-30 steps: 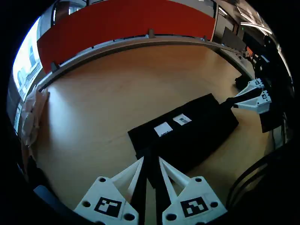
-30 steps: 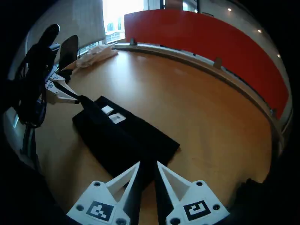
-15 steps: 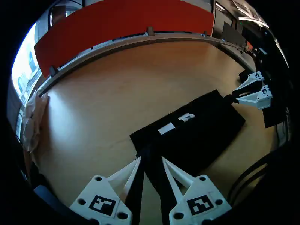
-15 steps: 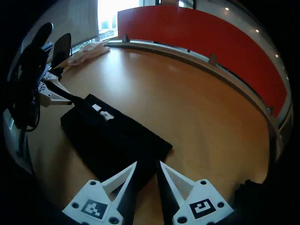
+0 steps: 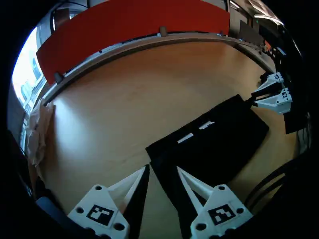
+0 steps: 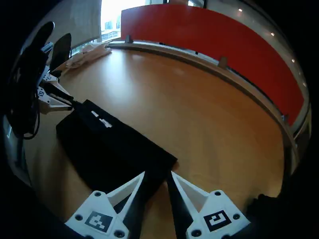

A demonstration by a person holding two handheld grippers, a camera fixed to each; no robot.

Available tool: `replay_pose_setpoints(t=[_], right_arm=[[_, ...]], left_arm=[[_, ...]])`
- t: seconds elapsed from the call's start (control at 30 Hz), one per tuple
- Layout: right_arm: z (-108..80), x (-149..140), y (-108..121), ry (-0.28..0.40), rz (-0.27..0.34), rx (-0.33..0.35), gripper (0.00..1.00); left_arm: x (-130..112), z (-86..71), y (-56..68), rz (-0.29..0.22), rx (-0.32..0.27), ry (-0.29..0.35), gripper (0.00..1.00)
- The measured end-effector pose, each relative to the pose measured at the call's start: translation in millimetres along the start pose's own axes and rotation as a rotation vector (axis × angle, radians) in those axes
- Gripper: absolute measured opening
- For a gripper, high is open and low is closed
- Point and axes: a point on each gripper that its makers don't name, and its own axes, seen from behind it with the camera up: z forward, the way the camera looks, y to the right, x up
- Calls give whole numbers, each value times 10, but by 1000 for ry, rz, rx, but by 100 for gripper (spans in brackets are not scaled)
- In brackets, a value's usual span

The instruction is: Fold towel

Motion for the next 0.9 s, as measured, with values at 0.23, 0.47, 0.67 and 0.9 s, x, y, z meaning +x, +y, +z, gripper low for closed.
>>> replay_pose_setpoints(t=[0.23, 0.47, 0.67, 0.9], right_arm=[[8, 21, 40, 5, 2, -10, 52], [8, 33, 63, 10, 5, -17, 87], [4, 53, 79, 21, 24, -22, 93], [-44, 59, 65, 32, 27, -20, 92]], left_arm=[[23, -4, -47, 12, 9, 5, 45], [18, -7, -22, 2, -12, 1, 91], [21, -30, -58, 2, -3, 5, 94], [-1, -110, -68, -24, -3, 11, 95]])
